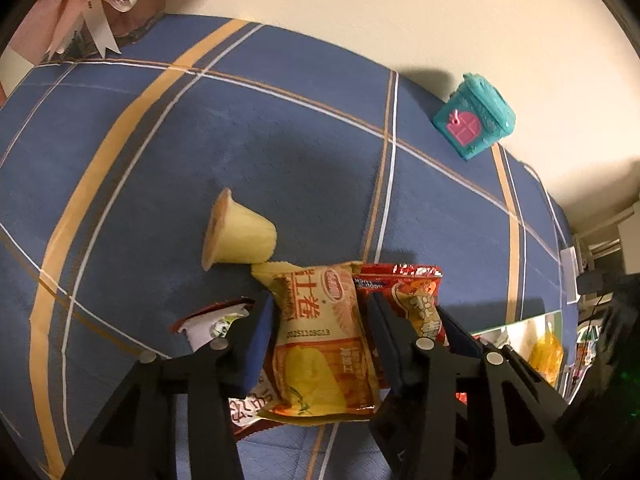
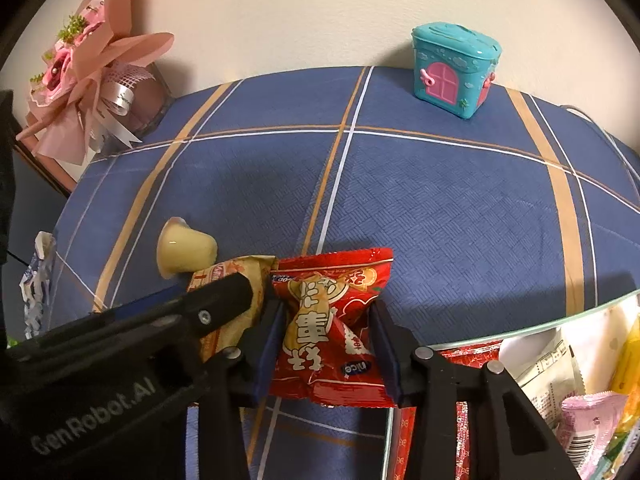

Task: Organize snacks
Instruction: 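Grasp the bread roll packet with the left tool while the right grasps the red chip bag, then carry the bread roll packet with the left tool while the right carries the chip bag over the tray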

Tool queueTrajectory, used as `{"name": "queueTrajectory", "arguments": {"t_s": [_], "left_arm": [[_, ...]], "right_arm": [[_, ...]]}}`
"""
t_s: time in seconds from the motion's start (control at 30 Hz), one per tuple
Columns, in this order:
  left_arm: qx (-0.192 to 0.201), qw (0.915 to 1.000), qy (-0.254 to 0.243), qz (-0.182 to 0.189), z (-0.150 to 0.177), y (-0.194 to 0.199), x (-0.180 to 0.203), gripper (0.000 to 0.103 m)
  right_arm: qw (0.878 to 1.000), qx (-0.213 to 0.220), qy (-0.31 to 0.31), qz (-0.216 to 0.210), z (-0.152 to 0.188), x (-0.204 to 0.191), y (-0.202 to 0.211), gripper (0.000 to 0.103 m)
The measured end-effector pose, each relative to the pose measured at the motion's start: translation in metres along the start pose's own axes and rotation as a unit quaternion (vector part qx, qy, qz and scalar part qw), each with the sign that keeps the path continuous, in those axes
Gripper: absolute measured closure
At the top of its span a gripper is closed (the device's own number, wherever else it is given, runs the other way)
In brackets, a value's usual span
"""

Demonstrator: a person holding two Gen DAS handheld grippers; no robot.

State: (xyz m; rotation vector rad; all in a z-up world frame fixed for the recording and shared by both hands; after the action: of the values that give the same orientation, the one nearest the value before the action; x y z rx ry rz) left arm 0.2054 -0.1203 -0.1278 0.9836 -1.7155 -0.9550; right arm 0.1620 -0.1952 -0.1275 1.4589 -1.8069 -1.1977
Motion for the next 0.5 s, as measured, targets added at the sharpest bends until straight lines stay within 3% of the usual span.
{"name": "queueTrajectory", "arguments": {"t_s": [0.2, 0.5], "left_arm": [[-0.001, 1.0, 0.009, 0.0, 0.003, -0.004, -0.003, 0.064], [0.014, 0.9996, 0.019, 0.018, -0.003, 0.008, -0.002, 0.066]], "right_arm": [[1.0, -0.003, 0.022, 0.015, 0.001, -0.002, -0.001, 0.058], [1.0, 0.006, 0.018, 0.011, -0.002, -0.002, 0.008, 0.059]]}}
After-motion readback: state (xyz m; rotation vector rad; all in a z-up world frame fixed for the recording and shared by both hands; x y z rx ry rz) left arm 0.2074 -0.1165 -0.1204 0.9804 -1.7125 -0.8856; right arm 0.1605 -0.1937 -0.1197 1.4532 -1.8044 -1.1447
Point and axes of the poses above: each gripper's, at about its wrist camera, not at the fingertips, and y roughly against the way its jaws point, x to its right, z to its underside, the point moved 8 cm from there along -y, roughly the way its jaws point, and after that the axes turned 5 degrees about y, right-handed, at the moved point
